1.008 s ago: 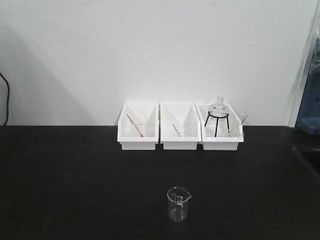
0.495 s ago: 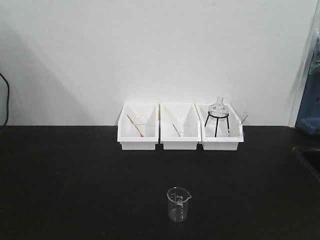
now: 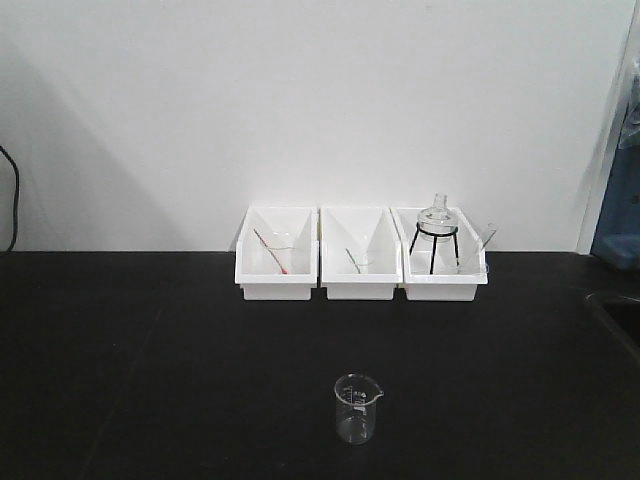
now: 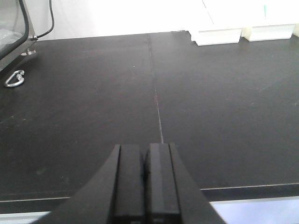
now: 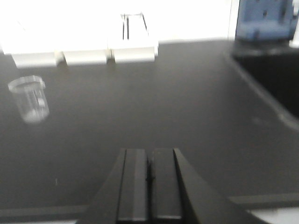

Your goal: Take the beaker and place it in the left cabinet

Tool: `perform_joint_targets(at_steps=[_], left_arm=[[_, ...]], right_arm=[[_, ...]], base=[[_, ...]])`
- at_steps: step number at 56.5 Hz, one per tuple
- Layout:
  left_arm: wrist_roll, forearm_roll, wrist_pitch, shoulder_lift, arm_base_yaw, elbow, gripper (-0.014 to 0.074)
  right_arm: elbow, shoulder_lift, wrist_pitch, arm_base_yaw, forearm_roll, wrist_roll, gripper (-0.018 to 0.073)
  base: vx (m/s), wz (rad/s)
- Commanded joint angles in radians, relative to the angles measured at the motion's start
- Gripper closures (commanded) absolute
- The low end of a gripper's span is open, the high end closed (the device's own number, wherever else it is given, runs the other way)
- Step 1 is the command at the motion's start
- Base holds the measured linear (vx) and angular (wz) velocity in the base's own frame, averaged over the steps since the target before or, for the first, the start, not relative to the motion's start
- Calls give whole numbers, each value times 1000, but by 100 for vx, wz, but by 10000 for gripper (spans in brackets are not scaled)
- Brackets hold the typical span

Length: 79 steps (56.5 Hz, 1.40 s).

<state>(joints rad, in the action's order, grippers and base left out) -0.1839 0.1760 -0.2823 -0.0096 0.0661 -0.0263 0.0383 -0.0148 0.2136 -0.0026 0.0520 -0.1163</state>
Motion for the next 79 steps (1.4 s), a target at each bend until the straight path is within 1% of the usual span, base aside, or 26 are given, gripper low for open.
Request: perform_joint_targets(at_steps=[1,3,10,14,20,27,30,32,37,45,46,49,54,57,60,68,72,77,79], left_arm=[[-3,-2,83,-18,7,9,593],[-3,-2,83,-18,7,9,593],[-3,-2,83,-18,7,9,593],[-3,-2,83,-18,7,9,593],[-3,-2,83,-18,7,9,593],[-3,-2,83,-18,7,9,593],[-3,-2,83,-18,7,9,593],[-3,-2,83,-18,7,9,593],[-3,-2,83,-18,7,9,593],[-3,-2,83,-18,7,9,593],[-3,-2,83,-18,7,9,593],[-3,-2,83,-18,7,9,593],[-3,-2,83,-18,7,9,593],[-3,-2,83,-18,7,9,593],[-3,-2,83,-18,7,9,593],[-3,-2,83,-18,7,9,593],[-3,-2,83,-18,7,9,593],[-3,-2,83,-18,7,9,593],[-3,-2,83,-18,7,9,593]], right_arm=[[-4,-1,-181,1,14,8,565],[-4,-1,-203,1,15,8,565],[-11,-1,-348,1,13,4,565],[-46,8,-384,1,5,0,564],[-163,60,-350,1,1,1,562],[-333,186,-202,1,16,5,557],[-384,263,-131,1,19,10,554],[-409,303,-110,1,26,10,552],[-434,416,-111,1,59,10,545],[-434,565,-214,1,91,9,527],[-434,645,-298,1,89,4,502],[-434,686,-344,1,89,-5,475],[-434,744,-401,1,89,-7,424],[-434,778,-432,1,89,-7,378],[-434,806,-453,1,89,-6,323],[-434,911,-486,1,89,-6,144],[-434,975,-509,1,89,-6,76],[-434,1058,-578,2,89,-6,13],[-434,1099,-627,3,93,-6,-4]], base=[[0,0],[0,0],[0,0],[0,0],[0,0],[0,0],[0,0],[0,0],[0,0],[0,0],[0,0],[0,0],[0,0],[0,0],[0,0],[0,0],[0,0],[0,0],[0,0]])
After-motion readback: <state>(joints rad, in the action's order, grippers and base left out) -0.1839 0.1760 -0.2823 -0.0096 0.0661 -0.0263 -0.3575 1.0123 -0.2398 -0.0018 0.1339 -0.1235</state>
